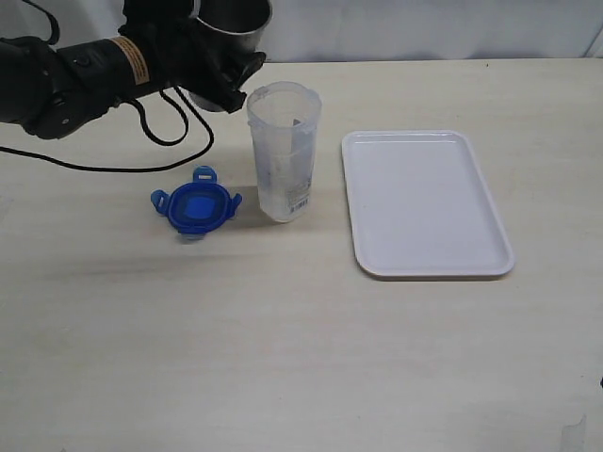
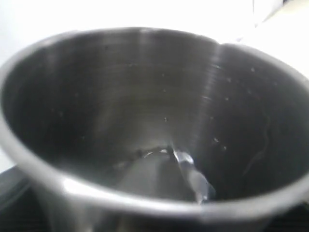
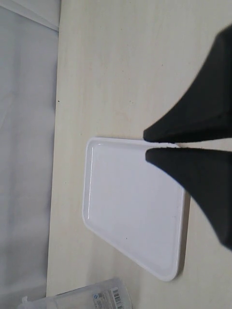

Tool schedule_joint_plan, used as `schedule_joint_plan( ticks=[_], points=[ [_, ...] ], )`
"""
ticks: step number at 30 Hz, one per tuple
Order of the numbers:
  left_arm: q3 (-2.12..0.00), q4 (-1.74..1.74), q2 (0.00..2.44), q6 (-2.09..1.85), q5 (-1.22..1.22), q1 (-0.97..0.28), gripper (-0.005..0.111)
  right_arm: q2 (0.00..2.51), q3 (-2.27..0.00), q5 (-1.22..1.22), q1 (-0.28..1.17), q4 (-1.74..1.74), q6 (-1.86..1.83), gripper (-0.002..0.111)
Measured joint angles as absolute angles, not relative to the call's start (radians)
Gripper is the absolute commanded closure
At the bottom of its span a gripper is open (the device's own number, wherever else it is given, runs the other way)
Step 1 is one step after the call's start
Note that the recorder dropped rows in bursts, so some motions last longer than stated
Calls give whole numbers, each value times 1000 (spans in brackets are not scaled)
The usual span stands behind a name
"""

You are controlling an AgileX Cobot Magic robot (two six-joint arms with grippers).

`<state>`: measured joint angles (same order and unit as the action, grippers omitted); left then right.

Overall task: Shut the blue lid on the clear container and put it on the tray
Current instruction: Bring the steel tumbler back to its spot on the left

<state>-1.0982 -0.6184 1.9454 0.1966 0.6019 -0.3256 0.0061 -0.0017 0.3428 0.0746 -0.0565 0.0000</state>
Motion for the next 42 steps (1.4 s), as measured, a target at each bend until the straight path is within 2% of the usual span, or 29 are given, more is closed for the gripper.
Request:
schedule_joint_plan(
  ticks=[5, 9, 21, 29, 42],
  points=[
    [-1098, -515, 1945, 308, 603, -314, 107, 6, -2, 343, 75, -57, 0, 104],
    [-1070, -500, 1926, 349, 610, -258, 107, 6, -2, 343, 75, -57, 0, 104],
    [-826, -493, 1848, 352, 796, 20, 107, 6, -2, 343, 75, -57, 0, 104],
    [-791, -492, 1857, 316, 858, 44, 107, 6, -2, 343, 75, -57, 0, 104],
    [-791, -437, 2044, 209, 997, 44, 107, 6, -2, 343, 75, -57, 0, 104]
  ],
)
